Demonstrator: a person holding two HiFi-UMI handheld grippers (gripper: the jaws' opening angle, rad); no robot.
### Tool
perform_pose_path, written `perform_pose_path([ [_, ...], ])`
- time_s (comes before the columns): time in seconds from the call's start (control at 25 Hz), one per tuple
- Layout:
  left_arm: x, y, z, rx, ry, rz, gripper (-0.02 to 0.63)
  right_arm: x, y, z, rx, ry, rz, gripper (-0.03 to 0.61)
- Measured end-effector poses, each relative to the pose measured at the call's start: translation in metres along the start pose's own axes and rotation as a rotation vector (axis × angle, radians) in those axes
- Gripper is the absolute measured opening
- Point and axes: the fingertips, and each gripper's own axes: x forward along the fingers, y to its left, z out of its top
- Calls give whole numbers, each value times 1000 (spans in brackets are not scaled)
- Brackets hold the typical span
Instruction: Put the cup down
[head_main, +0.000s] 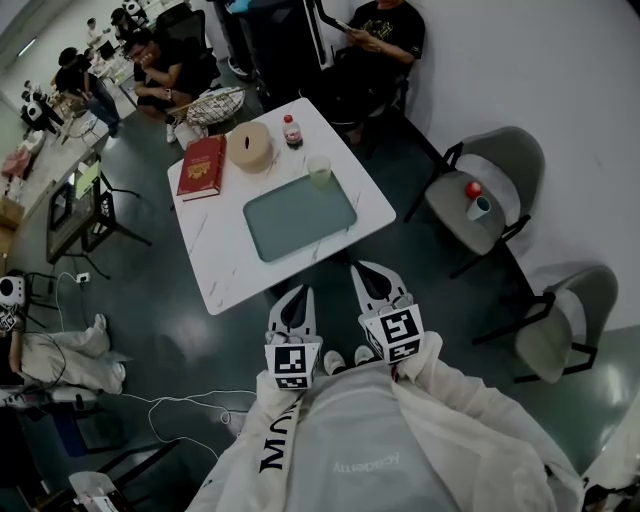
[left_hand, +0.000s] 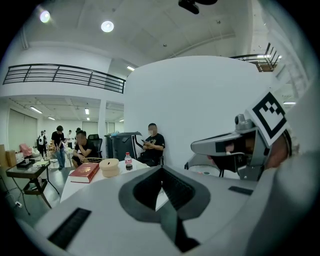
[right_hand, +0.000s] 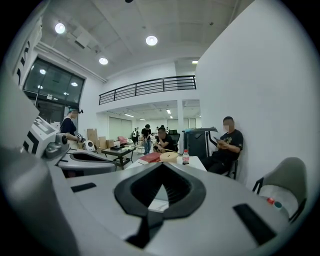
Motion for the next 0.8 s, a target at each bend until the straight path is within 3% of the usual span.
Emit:
perform_pose_path([
  [0.8, -2, 8, -3, -2, 9, 18, 11, 7, 6, -5, 11, 13, 20, 5],
])
